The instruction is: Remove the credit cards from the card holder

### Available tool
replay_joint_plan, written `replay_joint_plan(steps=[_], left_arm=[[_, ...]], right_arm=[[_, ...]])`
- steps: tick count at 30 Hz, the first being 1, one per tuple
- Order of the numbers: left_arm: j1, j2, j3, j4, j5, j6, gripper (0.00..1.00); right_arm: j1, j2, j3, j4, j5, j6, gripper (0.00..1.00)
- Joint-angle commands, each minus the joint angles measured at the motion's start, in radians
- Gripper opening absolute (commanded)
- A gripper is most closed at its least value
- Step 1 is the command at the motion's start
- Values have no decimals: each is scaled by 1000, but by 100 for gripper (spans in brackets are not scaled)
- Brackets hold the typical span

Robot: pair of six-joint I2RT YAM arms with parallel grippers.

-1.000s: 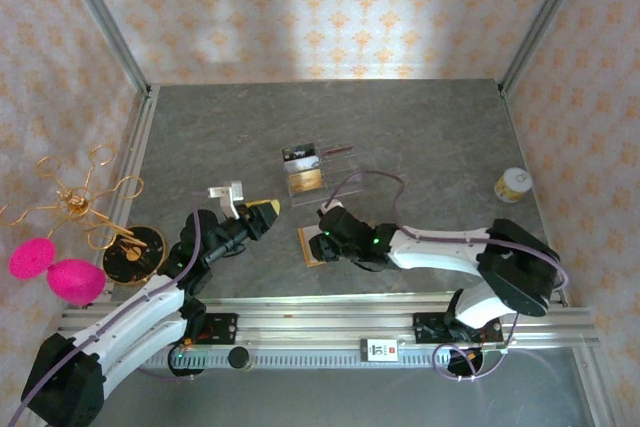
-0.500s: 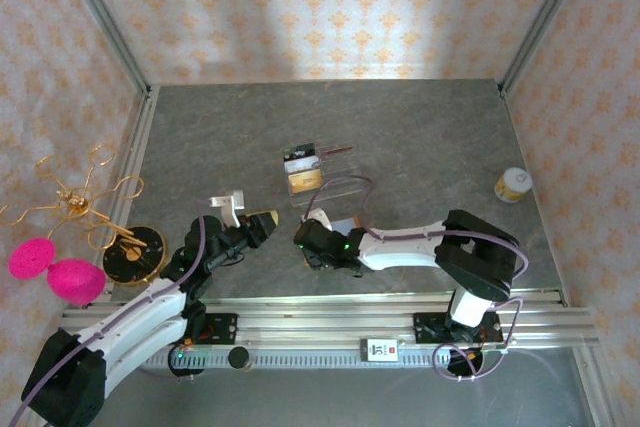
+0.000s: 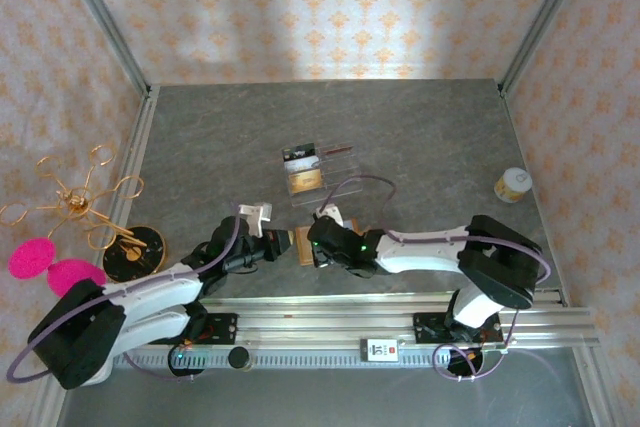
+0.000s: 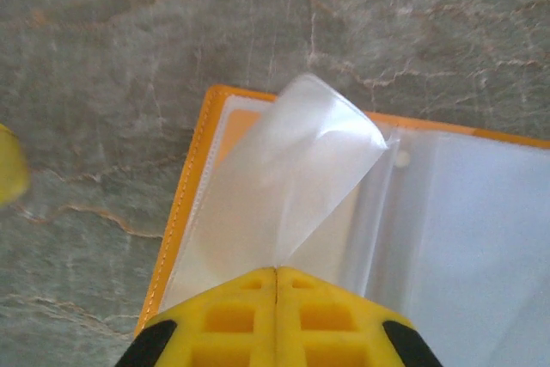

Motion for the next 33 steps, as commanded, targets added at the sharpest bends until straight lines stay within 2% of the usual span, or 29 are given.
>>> replay_joint_plan(steps=[1,7,8,10,12,16,22,24,28,31,33], left_arm=[[-24,47,38,102,19,-15,9],[-90,223,148,87,29,22,8],[-95,254,166,89,40,27,7],[-110,323,201,102,66,35,7],[-131,381,236,104,84,43,7],[-158,482,317,86,120,64,7],[-188,576,419,32,143,87,11],[-182,550,414,14,114,87,11],[-101,365,292,67,45,23,11],[-37,245,215,6,27,15,11],[-19,193,172,-17,19,15,11]], right_arm=[[-13,-50,-31,84,-19,56,0],[-25,-94,-67,101,-18,88,0],[-25,-99,-70,99,-12,95,3],[-26,-121,-77,81,17,115,23],[-25,-170,-99,65,61,141,30],[-29,-319,-174,26,167,206,32],[-53,-437,-221,-38,189,229,34],[-66,-445,-223,-32,156,210,33],[-110,-421,-203,-6,52,137,31],[-155,-337,-156,21,-90,54,29],[-166,-266,-100,13,-141,3,27]])
